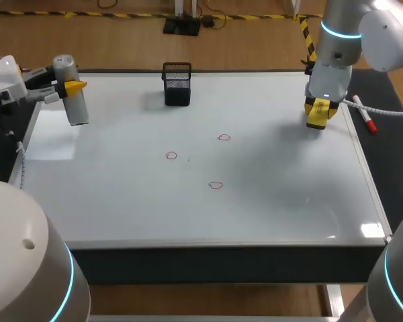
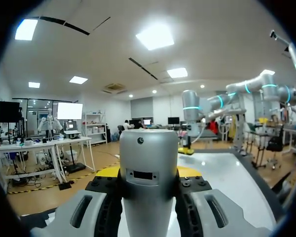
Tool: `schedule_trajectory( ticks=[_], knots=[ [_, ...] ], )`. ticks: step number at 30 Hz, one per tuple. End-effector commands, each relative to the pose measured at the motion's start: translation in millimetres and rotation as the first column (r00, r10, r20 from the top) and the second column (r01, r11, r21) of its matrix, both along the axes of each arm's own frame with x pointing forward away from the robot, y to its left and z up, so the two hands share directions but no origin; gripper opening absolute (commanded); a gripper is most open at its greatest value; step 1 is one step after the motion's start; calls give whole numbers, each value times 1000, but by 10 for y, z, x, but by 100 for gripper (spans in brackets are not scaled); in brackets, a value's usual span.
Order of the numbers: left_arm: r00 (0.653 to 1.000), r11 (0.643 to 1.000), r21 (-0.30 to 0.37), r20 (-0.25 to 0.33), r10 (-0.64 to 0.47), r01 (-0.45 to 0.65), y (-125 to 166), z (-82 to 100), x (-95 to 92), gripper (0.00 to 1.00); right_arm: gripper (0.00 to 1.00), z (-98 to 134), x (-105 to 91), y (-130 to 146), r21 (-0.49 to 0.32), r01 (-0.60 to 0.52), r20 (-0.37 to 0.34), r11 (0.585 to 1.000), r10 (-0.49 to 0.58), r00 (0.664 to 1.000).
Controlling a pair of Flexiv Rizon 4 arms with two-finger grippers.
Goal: Pick up the inspection probe, press it on each red-marked spot on the whiteboard one by one, put down the probe, pick up the eraser, and wipe off all the red marks.
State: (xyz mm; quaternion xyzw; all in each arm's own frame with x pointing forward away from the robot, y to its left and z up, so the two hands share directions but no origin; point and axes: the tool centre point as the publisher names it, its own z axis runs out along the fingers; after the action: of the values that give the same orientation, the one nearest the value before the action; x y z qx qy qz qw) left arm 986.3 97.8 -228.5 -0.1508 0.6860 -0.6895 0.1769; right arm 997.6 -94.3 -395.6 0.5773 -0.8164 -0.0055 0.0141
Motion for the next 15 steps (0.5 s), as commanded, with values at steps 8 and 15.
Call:
schedule_trajectory(
  ticks=[8,15],
  knots=[
    [1000,1000,1,1,4,-4,-3,17,-14,0,0,39,-126,386,-21,-40,14,999,41,999],
    [1000,1000,1,1,4,-4,-3,17,-14,0,0,51,-281,855,-30,-61,37,998,62,997]
  ],
)
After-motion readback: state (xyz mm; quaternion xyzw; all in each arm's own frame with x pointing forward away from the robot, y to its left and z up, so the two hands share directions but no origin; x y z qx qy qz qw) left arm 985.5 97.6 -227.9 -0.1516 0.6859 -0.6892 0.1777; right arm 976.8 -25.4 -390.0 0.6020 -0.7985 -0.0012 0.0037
